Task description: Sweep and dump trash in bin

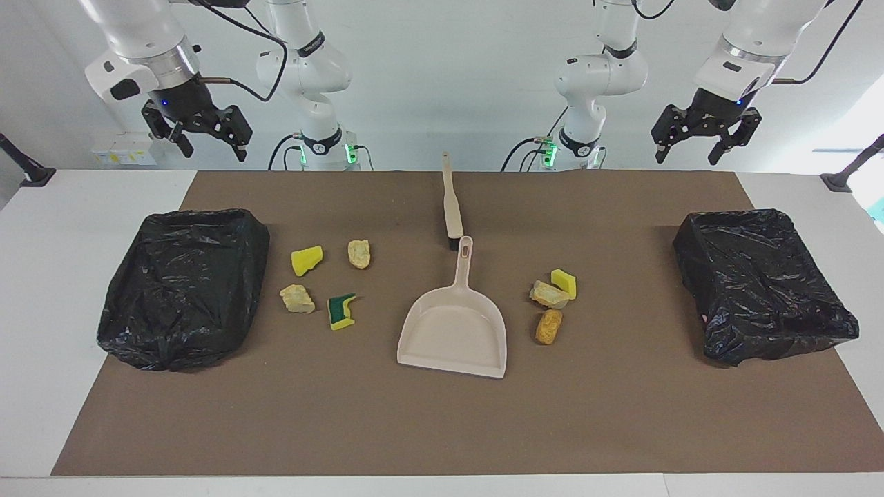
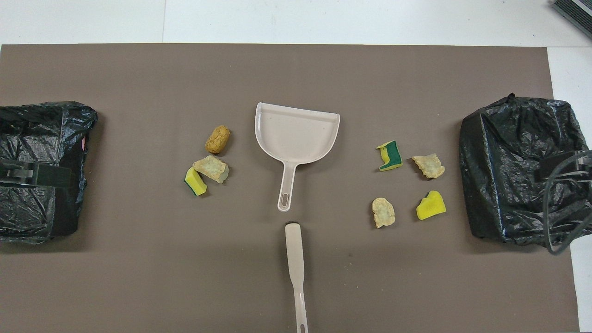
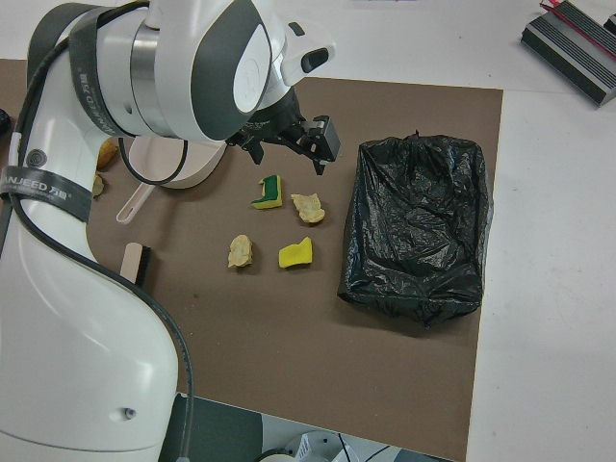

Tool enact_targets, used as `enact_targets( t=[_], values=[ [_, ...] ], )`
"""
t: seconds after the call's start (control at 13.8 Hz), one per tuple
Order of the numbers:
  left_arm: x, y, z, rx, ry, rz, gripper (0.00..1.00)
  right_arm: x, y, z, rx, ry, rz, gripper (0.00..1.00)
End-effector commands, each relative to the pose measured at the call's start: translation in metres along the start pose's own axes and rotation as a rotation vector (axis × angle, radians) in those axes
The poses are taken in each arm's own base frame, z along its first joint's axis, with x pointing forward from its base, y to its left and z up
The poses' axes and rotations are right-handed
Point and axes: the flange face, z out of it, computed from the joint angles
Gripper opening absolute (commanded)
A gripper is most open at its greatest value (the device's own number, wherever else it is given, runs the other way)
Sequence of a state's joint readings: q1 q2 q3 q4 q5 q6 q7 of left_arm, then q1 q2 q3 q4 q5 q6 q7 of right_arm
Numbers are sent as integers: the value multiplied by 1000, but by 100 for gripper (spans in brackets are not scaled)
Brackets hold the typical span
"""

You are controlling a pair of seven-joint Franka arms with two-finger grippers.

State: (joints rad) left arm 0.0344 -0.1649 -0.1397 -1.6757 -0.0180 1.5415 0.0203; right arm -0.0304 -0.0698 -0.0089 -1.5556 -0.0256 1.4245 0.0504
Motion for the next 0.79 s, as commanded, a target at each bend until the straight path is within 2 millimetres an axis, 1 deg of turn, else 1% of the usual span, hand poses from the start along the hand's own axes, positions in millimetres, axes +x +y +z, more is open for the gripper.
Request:
enact_targets(
  t=[0.0, 0.22, 0.29, 0.43, 0.51, 0.58, 0.65, 0.72],
  values=[
    [-17, 19, 8, -3, -23, 13, 100, -6, 3, 0, 11, 2, -13, 100],
    [-26, 56, 27, 1, -52, 0, 100, -5, 1, 0, 11, 4, -19, 100],
    [-28, 63, 33, -1, -66, 14, 100, -5, 2, 0, 9, 4, -14, 100],
    [-33, 86, 45, -17, -94, 52, 100, -4, 8, 0, 6, 9, -2, 100],
    [-37, 101, 53, -26, -109, 68, 100, -4, 11, 0, -7, 9, 11, 100],
    [-43, 123, 63, -28, -128, 93, 100, -4, 15, 0, -7, 9, 17, 100],
    [-54, 151, 74, -25, -128, 111, 100, -2, 19, -2, -7, 27, 19, 100],
    [-65, 176, 86, -19, -122, 109, 100, 0, 15, -3, -18, 52, 11, 100]
  ],
)
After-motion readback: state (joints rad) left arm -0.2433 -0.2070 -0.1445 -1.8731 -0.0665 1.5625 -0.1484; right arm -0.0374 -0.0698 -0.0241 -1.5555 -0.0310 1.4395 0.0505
